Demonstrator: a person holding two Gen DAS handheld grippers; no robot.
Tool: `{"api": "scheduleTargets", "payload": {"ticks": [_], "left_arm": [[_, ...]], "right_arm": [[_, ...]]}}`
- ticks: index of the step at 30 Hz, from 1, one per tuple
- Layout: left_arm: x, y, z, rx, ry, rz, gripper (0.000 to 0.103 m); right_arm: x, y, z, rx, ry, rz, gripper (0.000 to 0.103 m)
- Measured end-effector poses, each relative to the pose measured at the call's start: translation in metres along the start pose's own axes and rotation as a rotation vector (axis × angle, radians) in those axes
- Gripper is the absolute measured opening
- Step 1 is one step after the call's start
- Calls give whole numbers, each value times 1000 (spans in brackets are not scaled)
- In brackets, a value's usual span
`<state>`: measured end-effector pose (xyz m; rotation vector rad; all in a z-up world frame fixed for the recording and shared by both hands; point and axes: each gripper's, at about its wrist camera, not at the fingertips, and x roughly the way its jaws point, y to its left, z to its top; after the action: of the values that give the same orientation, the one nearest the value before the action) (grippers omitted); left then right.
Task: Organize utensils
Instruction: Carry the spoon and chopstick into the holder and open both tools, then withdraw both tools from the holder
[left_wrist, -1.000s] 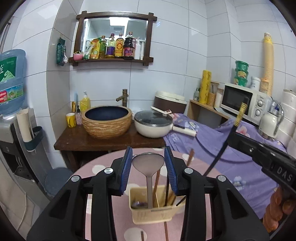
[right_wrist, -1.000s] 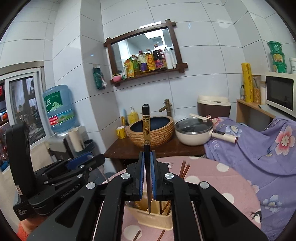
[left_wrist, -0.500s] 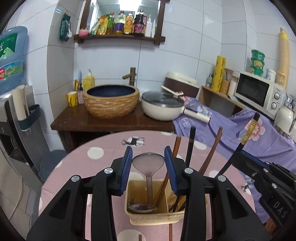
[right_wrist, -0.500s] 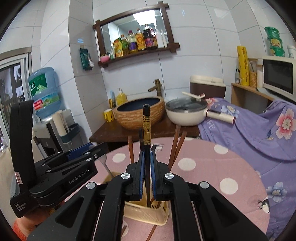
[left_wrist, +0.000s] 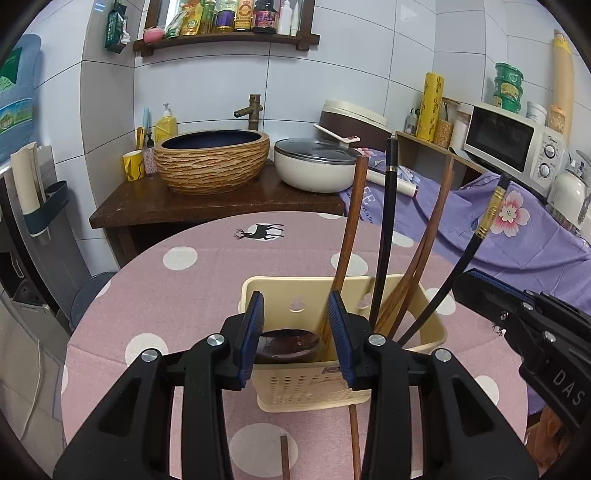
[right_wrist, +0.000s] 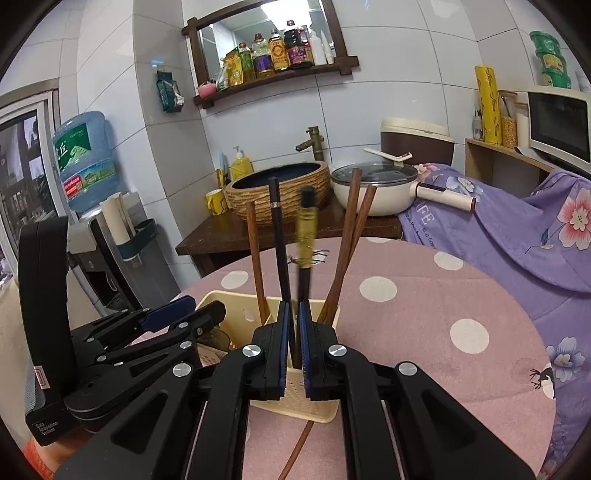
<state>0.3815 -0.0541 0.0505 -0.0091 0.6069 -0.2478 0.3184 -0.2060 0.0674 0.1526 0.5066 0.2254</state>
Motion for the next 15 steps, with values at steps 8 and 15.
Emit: {"api": "scheduleTargets", "payload": {"ticks": [8, 15], "left_arm": [[-34, -1, 3, 15, -80, -3, 62], [-74, 15, -23, -35, -116, 8, 92]], "right_arm": [[-24, -6, 3, 18, -53, 5, 40], [-55, -11, -14, 32, -35, -19, 48]]}}
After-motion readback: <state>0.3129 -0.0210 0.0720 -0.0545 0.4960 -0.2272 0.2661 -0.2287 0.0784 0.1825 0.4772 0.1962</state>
